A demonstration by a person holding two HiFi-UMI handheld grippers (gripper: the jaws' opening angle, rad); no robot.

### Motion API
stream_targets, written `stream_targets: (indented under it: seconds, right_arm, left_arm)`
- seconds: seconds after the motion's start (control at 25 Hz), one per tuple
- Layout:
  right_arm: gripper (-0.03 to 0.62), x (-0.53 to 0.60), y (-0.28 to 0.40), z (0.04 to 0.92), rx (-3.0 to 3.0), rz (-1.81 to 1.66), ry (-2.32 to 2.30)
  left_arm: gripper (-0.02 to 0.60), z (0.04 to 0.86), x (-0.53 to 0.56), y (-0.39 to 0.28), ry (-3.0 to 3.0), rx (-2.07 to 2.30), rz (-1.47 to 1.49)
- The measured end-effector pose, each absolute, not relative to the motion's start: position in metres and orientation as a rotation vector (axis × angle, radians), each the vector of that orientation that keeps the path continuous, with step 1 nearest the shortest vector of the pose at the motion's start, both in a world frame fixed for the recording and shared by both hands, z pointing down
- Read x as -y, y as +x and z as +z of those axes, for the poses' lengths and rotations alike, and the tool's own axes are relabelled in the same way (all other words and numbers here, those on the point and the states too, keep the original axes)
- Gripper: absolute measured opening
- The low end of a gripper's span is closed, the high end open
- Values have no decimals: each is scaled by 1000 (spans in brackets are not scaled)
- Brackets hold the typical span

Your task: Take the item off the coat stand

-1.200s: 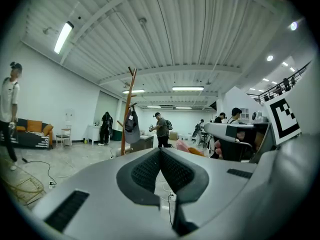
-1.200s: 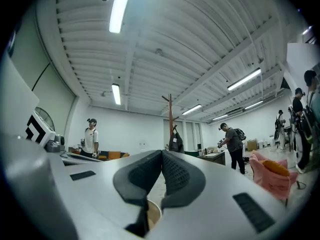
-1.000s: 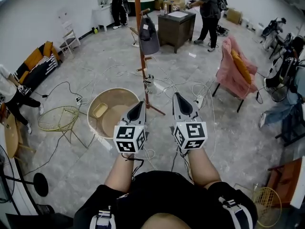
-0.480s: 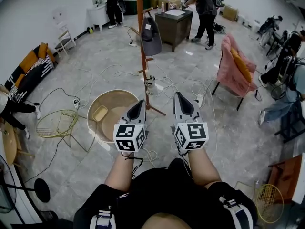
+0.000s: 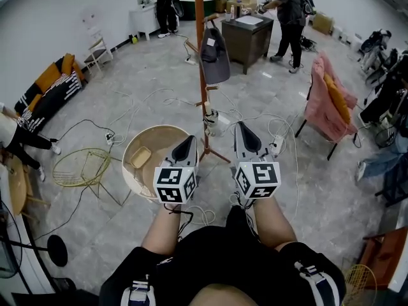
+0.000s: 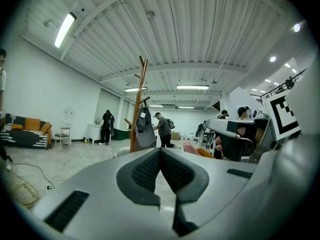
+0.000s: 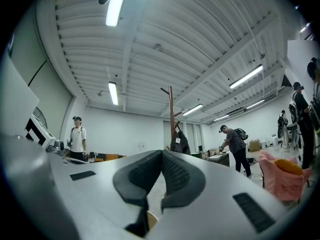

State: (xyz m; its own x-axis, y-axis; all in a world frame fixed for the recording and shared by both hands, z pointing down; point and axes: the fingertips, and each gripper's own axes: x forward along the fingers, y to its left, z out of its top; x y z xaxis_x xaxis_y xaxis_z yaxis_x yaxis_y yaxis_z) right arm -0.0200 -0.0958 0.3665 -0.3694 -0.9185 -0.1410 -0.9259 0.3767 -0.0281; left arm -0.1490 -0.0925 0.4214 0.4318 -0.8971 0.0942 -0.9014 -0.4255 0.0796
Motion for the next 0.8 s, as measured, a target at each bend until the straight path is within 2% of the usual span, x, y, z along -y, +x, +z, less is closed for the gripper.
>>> stream_targets:
  seconds: [0.8]
  right_arm:
    - [15, 390, 49, 324, -2589, 138, -1408]
  left_arm:
    - [17, 373, 374, -83, 2450, 1898, 6]
